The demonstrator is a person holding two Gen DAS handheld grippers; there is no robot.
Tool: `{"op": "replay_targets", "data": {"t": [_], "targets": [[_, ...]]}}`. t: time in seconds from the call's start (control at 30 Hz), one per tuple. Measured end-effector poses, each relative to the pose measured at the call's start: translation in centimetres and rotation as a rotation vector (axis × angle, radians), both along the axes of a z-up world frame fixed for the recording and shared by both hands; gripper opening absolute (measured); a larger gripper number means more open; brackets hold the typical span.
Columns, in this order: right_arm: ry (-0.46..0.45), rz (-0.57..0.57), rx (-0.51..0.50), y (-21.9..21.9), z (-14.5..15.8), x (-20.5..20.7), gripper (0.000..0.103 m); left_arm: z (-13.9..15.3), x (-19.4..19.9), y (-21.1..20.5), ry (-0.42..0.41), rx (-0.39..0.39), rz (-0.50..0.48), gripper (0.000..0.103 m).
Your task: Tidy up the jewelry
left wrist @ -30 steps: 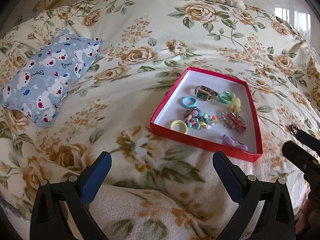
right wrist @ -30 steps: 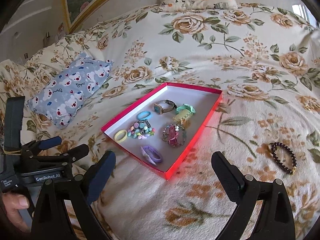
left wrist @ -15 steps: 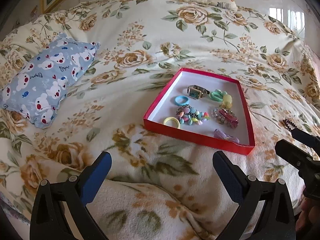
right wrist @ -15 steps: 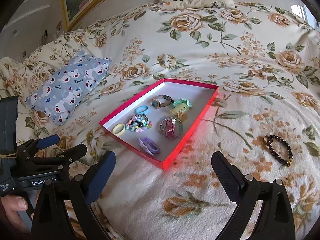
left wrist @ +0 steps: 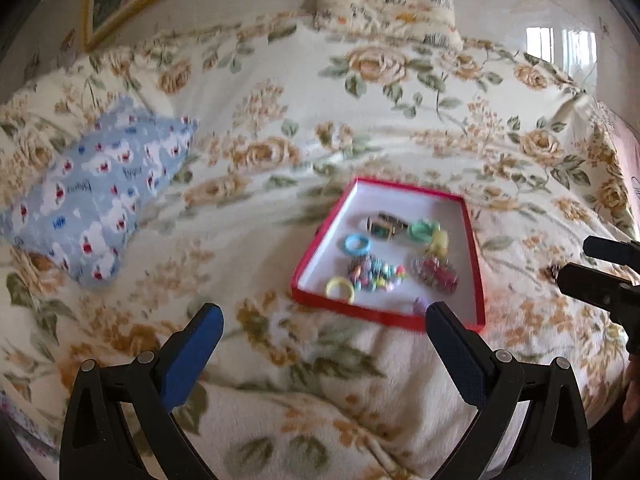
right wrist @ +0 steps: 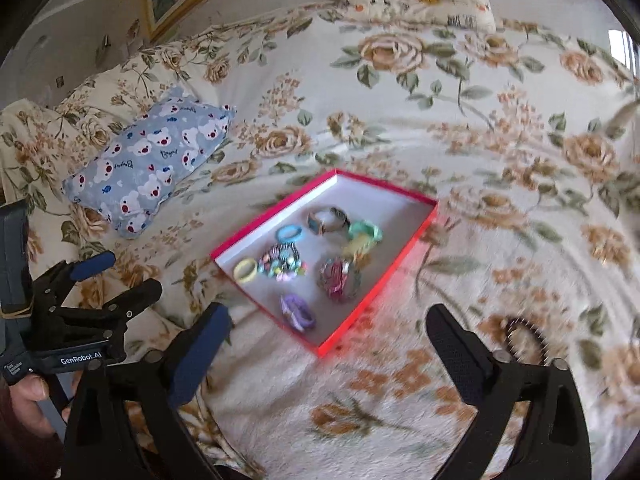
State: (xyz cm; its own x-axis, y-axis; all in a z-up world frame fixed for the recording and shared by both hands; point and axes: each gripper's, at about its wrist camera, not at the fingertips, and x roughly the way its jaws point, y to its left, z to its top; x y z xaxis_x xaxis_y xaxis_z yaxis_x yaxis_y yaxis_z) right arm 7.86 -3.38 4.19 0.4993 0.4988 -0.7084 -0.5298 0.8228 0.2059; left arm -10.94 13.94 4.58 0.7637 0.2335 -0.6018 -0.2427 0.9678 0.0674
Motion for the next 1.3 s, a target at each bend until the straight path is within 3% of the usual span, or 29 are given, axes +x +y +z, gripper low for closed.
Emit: {"op": "replay_targets", "data": {"t": [0.1, 0.2, 0.4, 0.67, 1.3], "targets": [[-0.006, -0.032, 0.028, -0.2, 0.1, -0.1, 0.102, -0.4, 0.0, -0.3, 0.004, -0.036, -0.021, 0.102], [0.004, -0.083, 0.073, -0.4, -1.0, -0.3, 0.102, -1.8, 1.0, -0.8, 0.104, -0.002, -0.056, 0.102], [-0.036, -0.126, 0.013, 0.3, -3.4, -0.8, 0.102, -4.3, 1.9, 0.2, 0.111, 0.002, 0.022, 0.102], [-0.027, -0.104, 0.001, 0.9, -5.8, -1.1, 0.102, -6.5, 4.3, 0.7, 0.129, -0.027, 0.024, 0.102], [-0.036, -0.093, 0.032, 0.7, -4.8, -1.3, 0.102, -4.7, 2.2, -1.3, 0.107, 0.013, -0.014, 0.102]]}}
